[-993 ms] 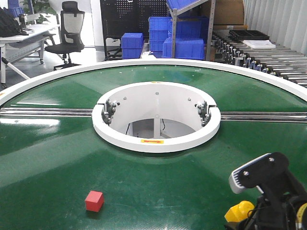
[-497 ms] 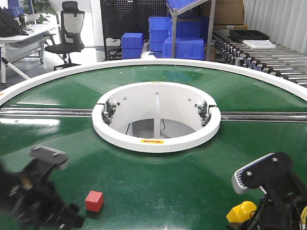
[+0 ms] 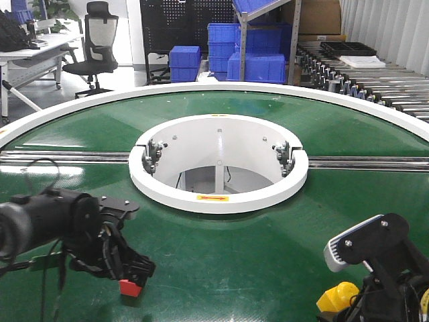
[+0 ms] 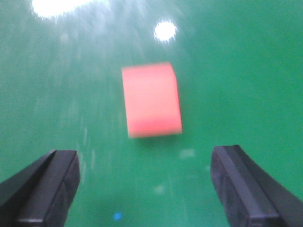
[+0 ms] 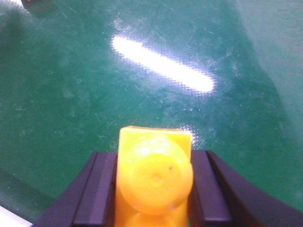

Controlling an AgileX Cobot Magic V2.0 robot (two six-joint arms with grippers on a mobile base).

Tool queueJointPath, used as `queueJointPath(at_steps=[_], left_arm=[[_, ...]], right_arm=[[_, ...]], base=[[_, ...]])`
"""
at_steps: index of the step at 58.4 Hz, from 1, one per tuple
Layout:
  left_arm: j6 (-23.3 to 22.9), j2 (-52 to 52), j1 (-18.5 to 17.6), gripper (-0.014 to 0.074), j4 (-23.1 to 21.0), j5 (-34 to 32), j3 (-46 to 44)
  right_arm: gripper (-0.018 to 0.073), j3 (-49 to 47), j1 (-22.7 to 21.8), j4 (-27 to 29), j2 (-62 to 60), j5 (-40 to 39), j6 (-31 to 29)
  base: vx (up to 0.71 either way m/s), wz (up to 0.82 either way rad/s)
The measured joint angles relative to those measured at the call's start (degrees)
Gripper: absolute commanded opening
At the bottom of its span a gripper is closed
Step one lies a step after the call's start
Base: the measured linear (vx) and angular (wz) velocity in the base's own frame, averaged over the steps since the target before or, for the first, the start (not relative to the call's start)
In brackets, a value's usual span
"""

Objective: Pick red and yellow blocks into blue bin
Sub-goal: 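Lower the left gripper onto the red cube and close it, then lift the red cube with the left gripper and pull it back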

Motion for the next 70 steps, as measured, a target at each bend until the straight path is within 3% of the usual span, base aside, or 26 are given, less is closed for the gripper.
queueJointPath(at_steps=[20,33,50,63,70], left_arm=[[-0.7,7.8,0.0,0.0566,0.1,-1.4,-4.7],[-0.7,8.2,0.0,0.0395,0.2,-2.5,-4.8],[-0.7,2.2,0.0,0.0264,0.1,1.0,-4.6],[10.6,-15.4,0.0,0.023,-8.7,1.4,4.0],[14.4,-25.4,-0.2,0.023,-13.3,-0.3,11.1]], right_arm=[[0.0225,0.0,0.0,0.0,0.0,0.0,0.0],[0.0225,0.0,0.0,0.0,0.0,0.0,0.0],[0.0225,0.0,0.0,0.0,0.0,0.1,0.0],[0.0225,0.0,0.0,0.0,0.0,0.1,0.0],[0.0225,0.0,0.0,0.0,0.0,0.1,0.0]], base=[[0.0,0.0],[0.0,0.0],[0.0,0.0],[0.0,0.0],[0.0,0.0]])
